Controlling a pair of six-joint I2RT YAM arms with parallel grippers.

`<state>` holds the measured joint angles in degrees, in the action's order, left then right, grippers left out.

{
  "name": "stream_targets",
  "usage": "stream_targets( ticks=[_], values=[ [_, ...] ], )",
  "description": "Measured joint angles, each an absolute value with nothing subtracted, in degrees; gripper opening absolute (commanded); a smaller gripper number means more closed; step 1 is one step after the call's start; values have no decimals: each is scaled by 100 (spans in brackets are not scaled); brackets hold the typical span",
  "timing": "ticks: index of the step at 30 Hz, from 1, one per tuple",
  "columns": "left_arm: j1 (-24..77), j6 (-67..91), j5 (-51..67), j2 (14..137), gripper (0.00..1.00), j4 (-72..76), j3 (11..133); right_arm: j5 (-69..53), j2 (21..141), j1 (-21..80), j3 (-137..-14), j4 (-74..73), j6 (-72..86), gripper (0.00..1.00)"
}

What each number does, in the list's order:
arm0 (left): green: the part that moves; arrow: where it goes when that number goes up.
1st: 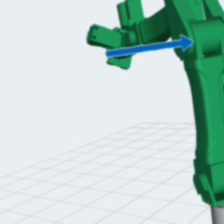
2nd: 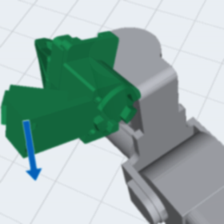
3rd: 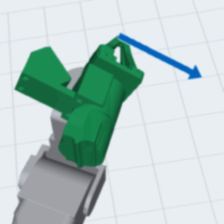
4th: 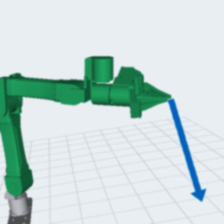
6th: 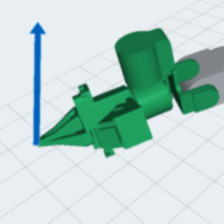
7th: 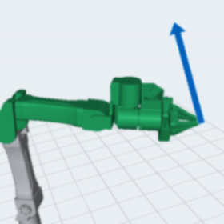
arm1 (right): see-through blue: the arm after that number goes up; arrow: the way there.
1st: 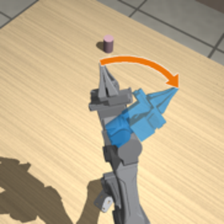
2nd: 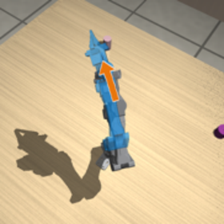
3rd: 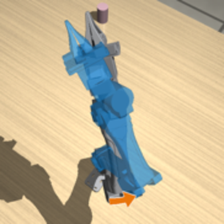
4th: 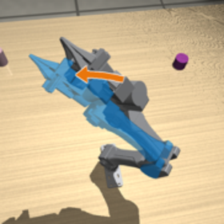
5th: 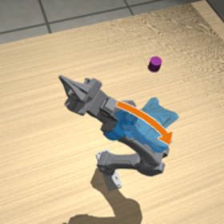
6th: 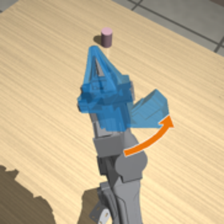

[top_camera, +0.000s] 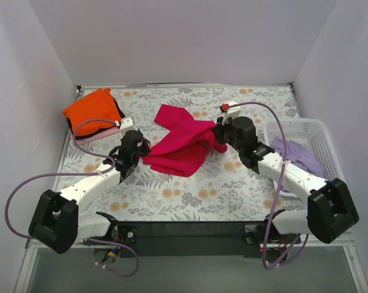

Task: Fold and stack the t-shirts
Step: Flatten the tshirt out

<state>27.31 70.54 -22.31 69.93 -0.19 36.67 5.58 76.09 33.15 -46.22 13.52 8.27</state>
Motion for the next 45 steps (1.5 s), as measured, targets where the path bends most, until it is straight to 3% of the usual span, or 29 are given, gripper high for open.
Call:
stream_targets(
  ticks=[3, 6, 13, 30, 36, 45],
  values=[
    [2731, 7144, -2154, 7050, 30, -167, 3680, 790, 7354, 3271, -4644, 1341, 799, 1],
    [2731, 7249, -2091, 7078, 30, -257, 3514, 895, 7389, 3105, -4672, 1251, 790, 1],
    [2731, 7378, -1789, 7247, 42, -292, 3166, 906, 7666, 2805, -4672, 1035, 799, 1],
    [2731, 7229, -1557, 7843, 42, 215, 3131, 661, 7959, 2276, -4674, 1017, 910, 1],
    [2727, 7091, -1260, 7867, 33, 585, 3074, 572, 8038, 2174, -4674, 1017, 928, 1],
    [2722, 7072, -878, 7881, 35, 698, 2947, 351, 8119, 1900, -4753, 1007, 952, 1]
  ],
)
